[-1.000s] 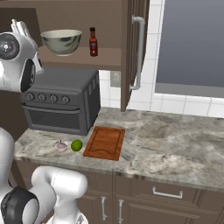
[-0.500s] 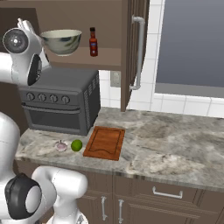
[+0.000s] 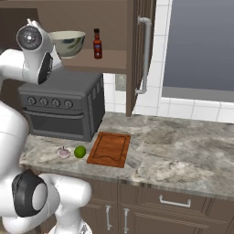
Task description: Open the cabinet. Place the bowl and condiment on the counter. Then place the lime and garlic on the cutting board.
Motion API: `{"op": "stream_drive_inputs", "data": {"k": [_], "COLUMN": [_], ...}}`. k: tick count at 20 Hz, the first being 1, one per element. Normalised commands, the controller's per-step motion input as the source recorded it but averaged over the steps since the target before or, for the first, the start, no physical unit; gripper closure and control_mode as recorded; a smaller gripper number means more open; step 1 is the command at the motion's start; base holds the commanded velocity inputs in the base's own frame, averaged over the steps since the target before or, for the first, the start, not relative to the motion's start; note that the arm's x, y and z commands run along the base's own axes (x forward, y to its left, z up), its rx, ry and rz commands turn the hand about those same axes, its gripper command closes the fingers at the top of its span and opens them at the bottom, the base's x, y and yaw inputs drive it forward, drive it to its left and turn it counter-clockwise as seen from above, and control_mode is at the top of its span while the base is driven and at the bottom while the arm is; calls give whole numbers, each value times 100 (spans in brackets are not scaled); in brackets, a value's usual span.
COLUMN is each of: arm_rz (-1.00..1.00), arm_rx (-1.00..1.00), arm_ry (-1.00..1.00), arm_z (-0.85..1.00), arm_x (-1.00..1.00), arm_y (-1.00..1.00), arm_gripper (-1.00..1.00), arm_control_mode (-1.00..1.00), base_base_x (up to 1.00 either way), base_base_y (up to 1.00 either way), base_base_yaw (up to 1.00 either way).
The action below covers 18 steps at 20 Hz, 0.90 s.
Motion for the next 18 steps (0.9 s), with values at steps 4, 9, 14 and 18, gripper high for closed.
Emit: {"op": "stream_drive_inputs", "data": {"k": [4,9,14,18], "arm_rz": [4,5,4,1], "arm_rx": [-7,-5,-5,-6], "arm_ry": [0,0,0,0], "arm_z": [-1,-2,-4,0], "arm_x": [26,33,40,35], "arm_y": [-11,-10,0,0], "arm_gripper": [-100,-100,-100,-100], "arm_control_mode": [-100,-100,-100,-100], "base_base_x": [0,0,0,0], "base_base_y": [0,0,0,0], "base_base_yaw": [0,0,0,0]}}
